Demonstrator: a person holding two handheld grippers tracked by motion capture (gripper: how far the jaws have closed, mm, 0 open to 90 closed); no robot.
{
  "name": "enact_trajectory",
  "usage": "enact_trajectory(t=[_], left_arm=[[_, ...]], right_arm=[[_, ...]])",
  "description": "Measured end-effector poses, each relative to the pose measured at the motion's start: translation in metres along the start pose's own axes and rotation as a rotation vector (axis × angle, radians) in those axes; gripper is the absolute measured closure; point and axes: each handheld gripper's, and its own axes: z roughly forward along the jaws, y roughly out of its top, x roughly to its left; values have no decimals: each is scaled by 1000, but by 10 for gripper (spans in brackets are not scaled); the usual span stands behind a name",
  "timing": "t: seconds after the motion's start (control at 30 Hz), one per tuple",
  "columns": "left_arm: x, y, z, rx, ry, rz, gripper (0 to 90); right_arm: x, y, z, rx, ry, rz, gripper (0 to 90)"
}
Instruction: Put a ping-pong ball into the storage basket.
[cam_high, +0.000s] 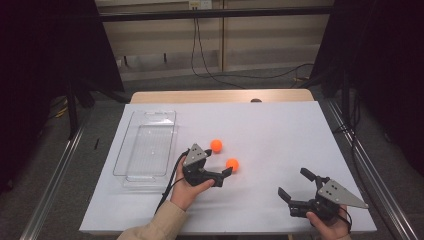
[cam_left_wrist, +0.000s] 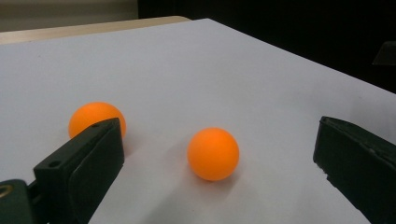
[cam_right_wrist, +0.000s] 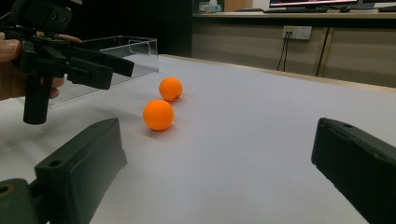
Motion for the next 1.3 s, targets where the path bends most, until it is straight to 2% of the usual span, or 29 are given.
enact_trajectory(t=[1.3], left_arm=[[-1, 6, 17, 58, 10, 9, 21]], right_arm=[[0, 0, 0, 0, 4, 2, 17]])
